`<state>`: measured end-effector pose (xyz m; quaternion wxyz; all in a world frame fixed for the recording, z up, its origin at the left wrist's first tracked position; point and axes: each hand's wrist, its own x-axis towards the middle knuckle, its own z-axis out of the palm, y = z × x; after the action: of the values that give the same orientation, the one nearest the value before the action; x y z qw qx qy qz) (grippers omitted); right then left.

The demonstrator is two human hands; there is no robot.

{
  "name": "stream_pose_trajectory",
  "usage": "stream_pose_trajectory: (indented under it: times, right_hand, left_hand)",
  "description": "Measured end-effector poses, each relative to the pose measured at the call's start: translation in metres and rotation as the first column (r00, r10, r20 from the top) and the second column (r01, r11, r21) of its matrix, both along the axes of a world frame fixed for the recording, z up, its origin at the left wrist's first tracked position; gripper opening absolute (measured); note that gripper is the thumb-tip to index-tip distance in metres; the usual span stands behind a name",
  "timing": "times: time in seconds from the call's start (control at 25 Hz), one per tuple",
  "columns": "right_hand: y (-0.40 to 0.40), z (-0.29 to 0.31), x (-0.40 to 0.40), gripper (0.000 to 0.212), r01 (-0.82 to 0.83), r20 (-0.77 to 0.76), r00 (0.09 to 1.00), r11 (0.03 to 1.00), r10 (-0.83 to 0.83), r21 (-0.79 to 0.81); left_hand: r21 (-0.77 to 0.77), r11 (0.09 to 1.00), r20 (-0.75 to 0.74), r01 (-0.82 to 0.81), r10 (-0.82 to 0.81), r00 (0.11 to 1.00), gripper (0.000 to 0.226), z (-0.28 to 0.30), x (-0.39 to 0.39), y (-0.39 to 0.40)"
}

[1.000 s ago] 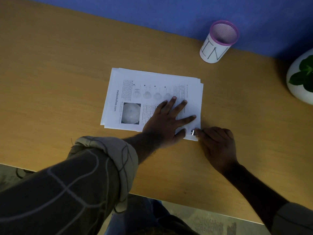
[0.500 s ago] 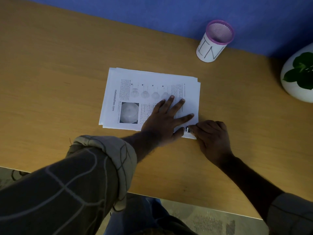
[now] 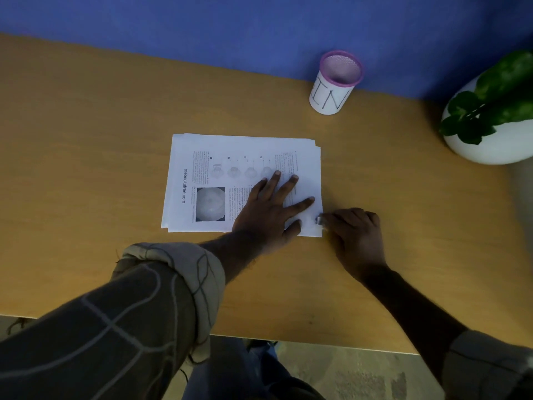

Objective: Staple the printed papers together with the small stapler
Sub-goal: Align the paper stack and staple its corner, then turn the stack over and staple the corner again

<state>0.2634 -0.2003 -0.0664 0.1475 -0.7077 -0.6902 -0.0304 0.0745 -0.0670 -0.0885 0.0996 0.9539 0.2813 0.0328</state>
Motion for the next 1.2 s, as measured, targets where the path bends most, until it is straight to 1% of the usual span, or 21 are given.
stream_pose_trajectory:
  times: [0.08,0.16,0.2,0.28,0.32,0.36,0.44,0.56,0.6,0.68,0.72,0.76,0.84,0.88,0.92,0.96,1.0,1.08,1.12,1.16,1.2]
  right_hand:
    - [0.008,0.009,0.002,0.027,0.242,-0.065,0.967,0.968,-0.246,-0.063]
    - [0.018,0.016,0.007,0.026,0.408,-0.154,0.893,0.905,-0.422,-0.116]
    - [0.023,0.018,0.01,0.025,0.471,-0.255,0.831,0.869,-0.494,-0.149]
    - [0.032,0.021,0.014,0.02,0.566,-0.499,0.621,0.786,-0.604,-0.247]
    - [0.034,0.021,0.015,0.016,0.6,-0.546,0.549,0.753,-0.633,-0.271]
    - [0.034,0.02,0.015,0.015,0.63,-0.523,0.54,0.729,-0.659,-0.268]
    - [0.031,0.016,0.014,0.019,0.668,-0.407,0.577,0.696,-0.708,-0.264]
    - [0.024,0.018,0.013,0.026,0.674,-0.305,0.6,0.673,-0.74,-0.304]
    - [0.023,0.02,0.013,0.027,0.665,-0.29,0.614,0.679,-0.734,-0.31]
    - [0.02,0.026,0.014,0.028,0.623,-0.258,0.69,0.736,-0.677,-0.265]
    - [0.018,0.031,0.015,0.034,0.577,-0.242,0.744,0.781,-0.623,-0.237]
    - [0.017,0.036,0.014,0.046,0.508,-0.225,0.802,0.83,-0.554,-0.232]
    - [0.021,0.049,0.011,0.075,0.345,-0.207,0.891,0.9,-0.403,-0.268]
    - [0.025,0.057,0.008,0.085,0.284,-0.225,0.909,0.916,-0.351,-0.283]
    - [0.03,0.065,0.005,0.09,0.239,-0.273,0.909,0.929,-0.316,-0.282]
    - [0.034,0.074,0.002,0.088,0.202,-0.369,0.88,0.939,-0.299,-0.279]
    - [0.038,0.084,0.0,0.078,0.174,-0.502,0.812,0.945,-0.296,-0.276]
    - [0.042,0.104,-0.003,0.041,0.106,-0.747,0.604,0.957,-0.277,-0.269]
    - [0.043,0.113,-0.003,0.027,0.077,-0.816,0.519,0.965,-0.254,-0.251]
    - [0.045,0.121,-0.004,0.021,0.062,-0.865,0.448,0.973,-0.226,-0.222]
    - [0.046,0.127,-0.005,0.02,0.049,-0.912,0.36,0.98,-0.197,-0.192]
  left_hand:
    - [-0.033,0.999,-0.042,0.013,-0.015,0.999,0.06,0.005,0.001,0.0]
    - [-0.056,0.997,-0.13,0.061,-0.068,0.989,0.07,0.014,0.003,0.005]
    - [-0.065,0.994,-0.175,0.086,-0.096,0.98,0.077,0.019,0.004,0.007]
    - [-0.094,0.991,-0.244,0.099,-0.119,0.962,0.091,0.029,0.004,0.01]
    - [-0.107,0.99,-0.273,0.09,-0.116,0.955,0.098,0.034,0.005,0.012]
    - [-0.121,0.99,-0.302,0.077,-0.11,0.947,0.104,0.037,0.006,0.013]
    - [-0.137,0.989,-0.339,0.057,-0.101,0.935,0.111,0.043,0.008,0.013]
    - [-0.102,0.992,-0.349,0.077,-0.108,0.931,0.104,0.051,0.008,0.01]
    - [-0.098,0.992,-0.343,0.075,-0.105,0.934,0.101,0.054,0.008,0.01]
    - [-0.132,0.991,-0.274,0.011,-0.047,0.96,0.098,0.058,0.005,0.009]
    - [-0.158,0.986,-0.215,-0.043,0.008,0.977,0.094,0.06,0.003,0.008]
    - [-0.197,0.975,-0.154,-0.101,0.071,0.986,0.086,0.064,0.002,0.008]
    - [-0.284,0.943,-0.051,-0.175,0.168,0.985,0.06,0.079,-0.001,0.01]
    - [-0.331,0.925,-0.019,-0.184,0.188,0.982,0.048,0.089,-0.003,0.013]
    - [-0.388,0.905,0.006,-0.172,0.189,0.982,0.041,0.102,-0.004,0.016]
    - [-0.448,0.882,0.029,-0.146,0.177,0.984,0.038,0.117,-0.006,0.019]
    - [-0.485,0.867,0.054,-0.112,0.157,0.986,0.037,0.134,-0.009,0.024]
    - [-0.479,0.876,0.109,-0.046,0.112,0.988,0.037,0.172,-0.016,0.036]
    - [-0.454,0.891,0.133,-0.024,0.094,0.987,0.035,0.193,-0.019,0.042]
    - [-0.427,0.904,0.157,-0.01,0.084,0.984,0.031,0.215,-0.021,0.049]
    - [-0.4,0.916,0.181,-0.004,0.083,0.98,0.028,0.236,-0.024,0.057]
